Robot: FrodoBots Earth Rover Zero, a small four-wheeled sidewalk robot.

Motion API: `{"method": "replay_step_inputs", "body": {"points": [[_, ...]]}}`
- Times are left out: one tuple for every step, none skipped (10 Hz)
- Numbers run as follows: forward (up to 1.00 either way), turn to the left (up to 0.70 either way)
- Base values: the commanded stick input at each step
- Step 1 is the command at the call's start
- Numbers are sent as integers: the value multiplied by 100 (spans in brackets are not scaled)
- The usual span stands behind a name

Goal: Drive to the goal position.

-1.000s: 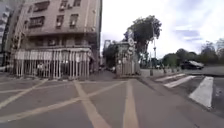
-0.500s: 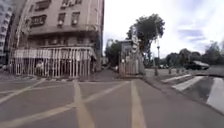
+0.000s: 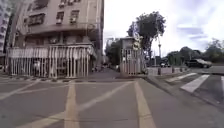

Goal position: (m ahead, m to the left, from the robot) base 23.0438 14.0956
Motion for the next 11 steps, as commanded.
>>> {"method": "replay_step_inputs", "body": {"points": [[70,0],[70,0],[70,0],[70,0],[70,0],[70,0],[70,0],[70,0],[70,0],[70,0],[70,0]]}}
